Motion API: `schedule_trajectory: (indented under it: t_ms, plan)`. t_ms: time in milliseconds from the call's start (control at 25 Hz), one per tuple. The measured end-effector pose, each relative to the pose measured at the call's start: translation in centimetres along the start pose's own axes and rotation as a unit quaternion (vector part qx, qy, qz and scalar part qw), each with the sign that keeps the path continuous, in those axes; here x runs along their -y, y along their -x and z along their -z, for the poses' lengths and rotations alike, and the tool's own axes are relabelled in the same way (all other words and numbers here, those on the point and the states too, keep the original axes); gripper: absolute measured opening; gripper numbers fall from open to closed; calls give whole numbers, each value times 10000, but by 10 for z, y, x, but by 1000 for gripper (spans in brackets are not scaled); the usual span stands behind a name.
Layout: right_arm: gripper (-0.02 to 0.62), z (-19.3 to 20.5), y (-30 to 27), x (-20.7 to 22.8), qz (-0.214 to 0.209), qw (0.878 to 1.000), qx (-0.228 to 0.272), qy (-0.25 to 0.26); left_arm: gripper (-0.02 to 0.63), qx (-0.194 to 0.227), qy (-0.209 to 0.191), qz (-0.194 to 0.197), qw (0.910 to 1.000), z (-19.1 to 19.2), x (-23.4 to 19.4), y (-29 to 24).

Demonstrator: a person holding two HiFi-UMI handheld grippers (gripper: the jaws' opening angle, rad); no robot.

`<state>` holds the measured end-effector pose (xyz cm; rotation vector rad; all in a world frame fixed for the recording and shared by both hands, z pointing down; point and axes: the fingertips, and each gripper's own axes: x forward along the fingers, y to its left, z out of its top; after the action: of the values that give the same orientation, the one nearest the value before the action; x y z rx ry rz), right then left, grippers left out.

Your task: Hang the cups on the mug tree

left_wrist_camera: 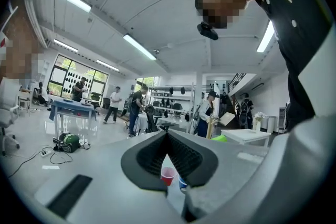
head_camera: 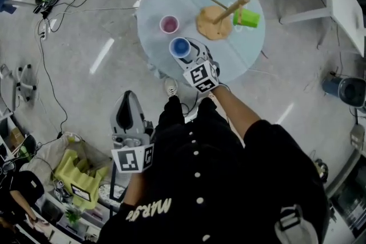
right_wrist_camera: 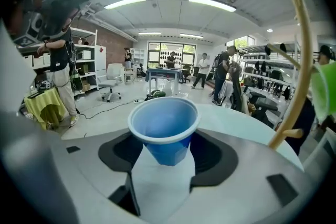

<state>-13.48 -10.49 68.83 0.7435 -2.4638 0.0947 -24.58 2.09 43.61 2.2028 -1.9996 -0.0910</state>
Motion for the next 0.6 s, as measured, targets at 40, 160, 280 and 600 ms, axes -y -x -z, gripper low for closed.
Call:
schedule_trajectory:
  t_ms: [40, 160, 280, 600]
  plan:
    - [282, -5, 10, 7, 33, 10000, 45, 12, -4, 12, -10, 63, 10000, -2, 7, -3]
    - [273, -16, 41, 27, 137, 9997, 173, 101, -3, 137, -29, 284, 9995, -10, 28, -13]
    - [273, -18, 69, 43, 229, 9994, 231, 122, -4, 250, -48, 488, 9985, -19, 50, -22]
    - [273, -22, 138, 81, 669, 9968, 421, 124, -4, 471, -165, 1132, 9923, -37, 112, -44]
